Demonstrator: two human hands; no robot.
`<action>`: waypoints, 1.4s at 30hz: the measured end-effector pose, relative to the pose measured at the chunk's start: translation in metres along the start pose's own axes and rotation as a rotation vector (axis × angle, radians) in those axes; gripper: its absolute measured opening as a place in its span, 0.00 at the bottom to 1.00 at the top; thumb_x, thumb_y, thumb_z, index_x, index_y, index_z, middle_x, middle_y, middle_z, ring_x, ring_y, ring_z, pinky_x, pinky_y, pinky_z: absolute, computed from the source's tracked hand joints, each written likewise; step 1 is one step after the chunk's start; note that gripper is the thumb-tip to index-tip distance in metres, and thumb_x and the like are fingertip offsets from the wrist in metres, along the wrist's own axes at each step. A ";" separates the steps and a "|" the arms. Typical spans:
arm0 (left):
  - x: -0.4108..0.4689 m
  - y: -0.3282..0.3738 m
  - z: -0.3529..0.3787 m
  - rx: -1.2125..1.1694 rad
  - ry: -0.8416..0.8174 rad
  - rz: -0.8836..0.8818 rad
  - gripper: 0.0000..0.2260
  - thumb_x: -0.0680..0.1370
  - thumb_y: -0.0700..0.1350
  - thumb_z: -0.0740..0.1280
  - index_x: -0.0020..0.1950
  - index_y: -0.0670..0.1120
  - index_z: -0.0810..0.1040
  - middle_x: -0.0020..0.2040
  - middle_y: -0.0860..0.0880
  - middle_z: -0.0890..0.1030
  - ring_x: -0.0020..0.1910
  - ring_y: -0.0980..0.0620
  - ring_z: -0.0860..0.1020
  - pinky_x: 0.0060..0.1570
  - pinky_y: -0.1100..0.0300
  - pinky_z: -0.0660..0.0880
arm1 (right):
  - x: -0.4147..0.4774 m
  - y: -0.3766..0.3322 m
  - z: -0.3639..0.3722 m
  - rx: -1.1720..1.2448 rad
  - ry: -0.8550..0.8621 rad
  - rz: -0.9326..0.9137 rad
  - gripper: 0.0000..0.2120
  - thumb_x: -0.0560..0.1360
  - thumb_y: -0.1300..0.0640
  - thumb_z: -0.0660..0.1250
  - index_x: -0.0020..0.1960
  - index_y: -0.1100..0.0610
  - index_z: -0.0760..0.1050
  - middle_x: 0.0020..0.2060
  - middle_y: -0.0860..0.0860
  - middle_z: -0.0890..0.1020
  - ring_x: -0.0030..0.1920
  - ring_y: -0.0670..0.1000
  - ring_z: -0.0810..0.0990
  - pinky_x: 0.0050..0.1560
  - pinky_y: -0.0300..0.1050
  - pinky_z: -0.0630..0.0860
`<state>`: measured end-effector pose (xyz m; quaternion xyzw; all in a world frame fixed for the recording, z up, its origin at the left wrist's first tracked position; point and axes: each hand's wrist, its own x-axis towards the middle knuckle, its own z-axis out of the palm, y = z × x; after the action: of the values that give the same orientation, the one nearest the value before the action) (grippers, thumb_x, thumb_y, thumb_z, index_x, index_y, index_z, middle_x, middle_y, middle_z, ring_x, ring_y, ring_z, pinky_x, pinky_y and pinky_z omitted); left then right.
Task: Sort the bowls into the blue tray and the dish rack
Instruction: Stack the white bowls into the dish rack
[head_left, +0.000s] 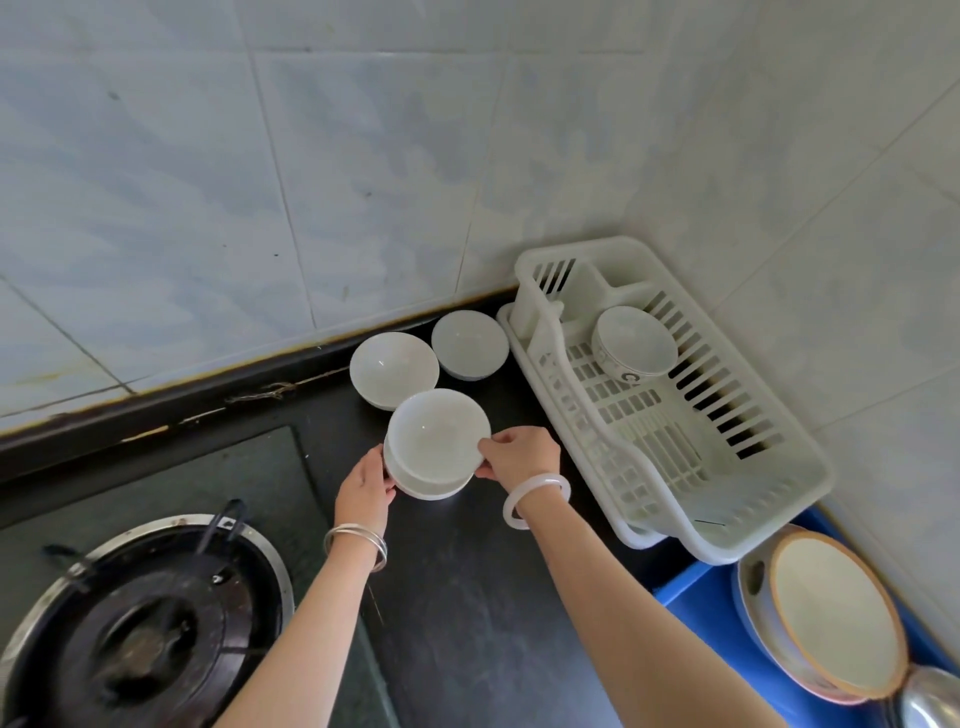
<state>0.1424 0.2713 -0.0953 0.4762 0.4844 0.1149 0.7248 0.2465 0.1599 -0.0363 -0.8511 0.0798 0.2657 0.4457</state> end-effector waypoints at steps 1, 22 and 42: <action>0.000 0.001 0.000 -0.004 -0.003 -0.001 0.11 0.80 0.48 0.55 0.58 0.50 0.75 0.55 0.50 0.76 0.56 0.49 0.75 0.58 0.54 0.71 | 0.000 0.000 0.002 -0.018 0.000 0.003 0.05 0.70 0.61 0.68 0.36 0.55 0.79 0.30 0.51 0.83 0.34 0.50 0.85 0.46 0.48 0.83; 0.012 0.016 -0.002 0.027 -0.142 -0.135 0.19 0.76 0.36 0.62 0.65 0.51 0.72 0.61 0.47 0.75 0.62 0.42 0.74 0.57 0.46 0.74 | 0.018 0.007 0.004 0.042 -0.346 0.118 0.26 0.74 0.70 0.63 0.69 0.55 0.68 0.61 0.55 0.78 0.59 0.59 0.78 0.57 0.56 0.78; -0.065 0.103 0.140 0.256 -0.544 0.163 0.17 0.77 0.38 0.60 0.62 0.55 0.72 0.58 0.48 0.76 0.56 0.46 0.76 0.36 0.60 0.79 | 0.011 -0.023 -0.171 0.118 0.033 -0.128 0.08 0.76 0.46 0.63 0.50 0.49 0.74 0.38 0.45 0.80 0.41 0.53 0.84 0.39 0.44 0.81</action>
<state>0.2538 0.2026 0.0368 0.6142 0.2432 -0.0210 0.7505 0.3298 0.0380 0.0532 -0.8310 0.0478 0.2174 0.5098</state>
